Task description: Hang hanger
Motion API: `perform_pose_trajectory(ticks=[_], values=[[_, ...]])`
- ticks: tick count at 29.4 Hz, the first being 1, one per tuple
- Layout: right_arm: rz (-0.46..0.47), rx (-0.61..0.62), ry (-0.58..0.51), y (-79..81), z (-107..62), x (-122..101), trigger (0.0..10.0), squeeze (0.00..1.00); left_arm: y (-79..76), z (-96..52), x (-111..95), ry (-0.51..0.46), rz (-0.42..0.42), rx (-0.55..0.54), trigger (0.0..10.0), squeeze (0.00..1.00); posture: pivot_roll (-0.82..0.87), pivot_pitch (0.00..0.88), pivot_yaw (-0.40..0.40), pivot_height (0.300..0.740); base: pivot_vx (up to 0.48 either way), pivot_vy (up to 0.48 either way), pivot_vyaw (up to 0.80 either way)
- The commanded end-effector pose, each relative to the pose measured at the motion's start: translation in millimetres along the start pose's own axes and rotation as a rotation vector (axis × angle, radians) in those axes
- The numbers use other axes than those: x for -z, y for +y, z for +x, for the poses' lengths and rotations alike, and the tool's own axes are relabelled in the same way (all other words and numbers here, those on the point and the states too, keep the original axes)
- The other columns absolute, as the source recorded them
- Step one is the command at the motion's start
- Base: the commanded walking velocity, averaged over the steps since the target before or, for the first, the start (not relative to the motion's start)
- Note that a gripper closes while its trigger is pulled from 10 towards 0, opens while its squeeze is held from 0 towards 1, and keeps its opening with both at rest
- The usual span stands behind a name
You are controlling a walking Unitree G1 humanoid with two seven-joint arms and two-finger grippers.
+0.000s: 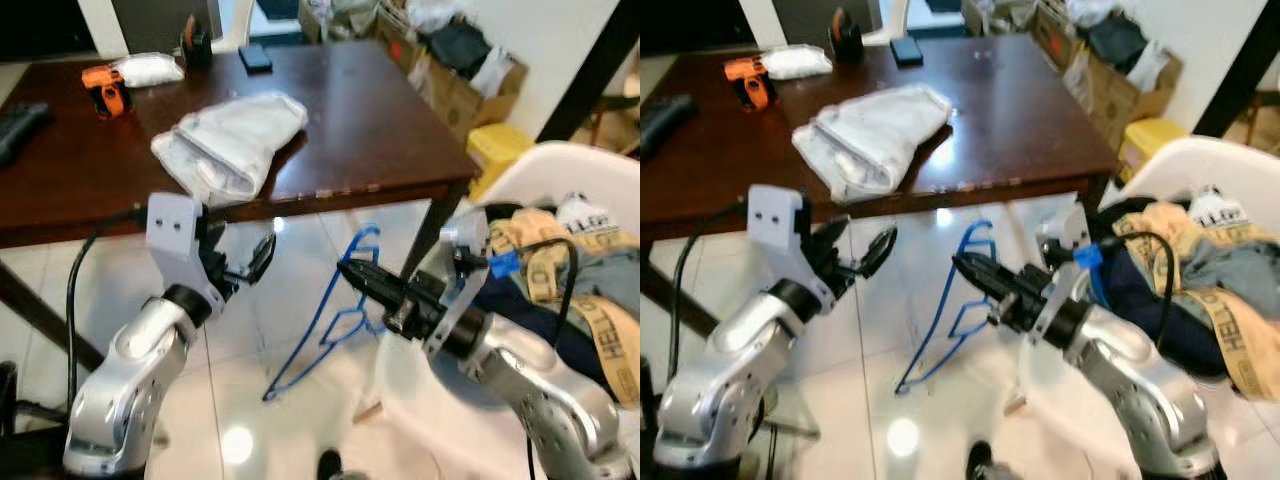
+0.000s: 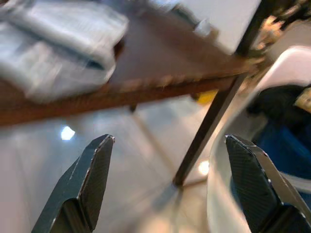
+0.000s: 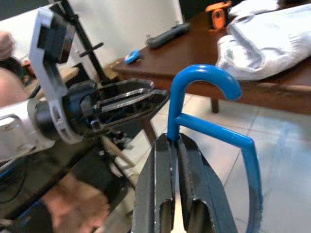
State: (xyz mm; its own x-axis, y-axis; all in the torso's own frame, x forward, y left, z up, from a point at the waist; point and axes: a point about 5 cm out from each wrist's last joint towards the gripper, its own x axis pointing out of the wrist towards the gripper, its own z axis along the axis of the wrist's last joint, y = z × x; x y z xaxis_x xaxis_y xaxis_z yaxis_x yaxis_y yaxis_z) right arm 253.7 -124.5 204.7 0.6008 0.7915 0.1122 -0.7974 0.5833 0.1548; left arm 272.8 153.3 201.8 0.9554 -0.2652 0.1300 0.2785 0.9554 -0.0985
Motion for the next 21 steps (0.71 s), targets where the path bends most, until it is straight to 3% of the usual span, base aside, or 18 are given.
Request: perform_pose_trajectory(ticks=[1,5,7,10,11,12,15,18,21], values=[[-0.009,0.024,0.004,-2.6,-2.1,1,10.0,0.00,-0.5,0.7,-3,-0.006,0.012,0.001,10.0,0.00,0.04,0.166,-0.018,0.740,-0.480,0.000,0.00],[-0.020,0.154,0.027,-19.7,-6.4,6,10.0,0.00,4.7,-1.1,9,0.030,0.005,-0.020,10.0,0.00,0.04,0.163,-0.016,0.740,-0.470,0.000,0.00],[-0.027,0.213,0.043,-27.4,-8.9,9,10.0,0.00,7.0,-2.0,13,0.039,0.005,-0.030,10.0,0.00,0.03,0.162,-0.016,0.740,0.000,0.000,0.00],[-0.045,0.482,0.151,-63.5,-28.6,31,10.0,0.00,26.9,-8.1,42,0.127,0.016,-0.123,10.0,0.00,0.03,0.157,-0.018,0.740,0.000,0.000,-0.80],[-0.045,0.482,0.151,-63.5,-28.6,31,10.0,0.00,26.9,-8.1,42,0.127,0.016,-0.123,10.0,0.00,0.03,0.157,-0.018,0.740,0.000,0.000,-0.80],[-0.042,0.562,0.175,-73.5,-37.3,38,10.0,0.00,34.8,-12.0,55,0.171,0.025,-0.156,10.0,0.00,0.03,0.156,-0.018,0.740,0.000,0.000,-0.80],[-0.034,0.622,0.197,-80.8,-46.3,46,10.0,0.00,43.6,-17.3,72,0.225,0.032,-0.191,10.0,0.00,0.03,0.156,-0.017,0.740,0.000,0.000,-0.80],[-0.027,0.732,0.269,-91.2,-66.3,68,10.0,0.00,59.2,-29.7,104,0.333,0.031,-0.268,10.0,0.00,0.02,0.152,-0.021,0.740,0.000,0.000,-0.80],[-0.019,0.772,0.305,-93.9,-75.1,79,10.0,0.00,63.1,-34.4,118,0.377,0.035,-0.289,10.0,0.00,0.02,0.152,-0.021,0.740,0.000,0.000,-0.80]])
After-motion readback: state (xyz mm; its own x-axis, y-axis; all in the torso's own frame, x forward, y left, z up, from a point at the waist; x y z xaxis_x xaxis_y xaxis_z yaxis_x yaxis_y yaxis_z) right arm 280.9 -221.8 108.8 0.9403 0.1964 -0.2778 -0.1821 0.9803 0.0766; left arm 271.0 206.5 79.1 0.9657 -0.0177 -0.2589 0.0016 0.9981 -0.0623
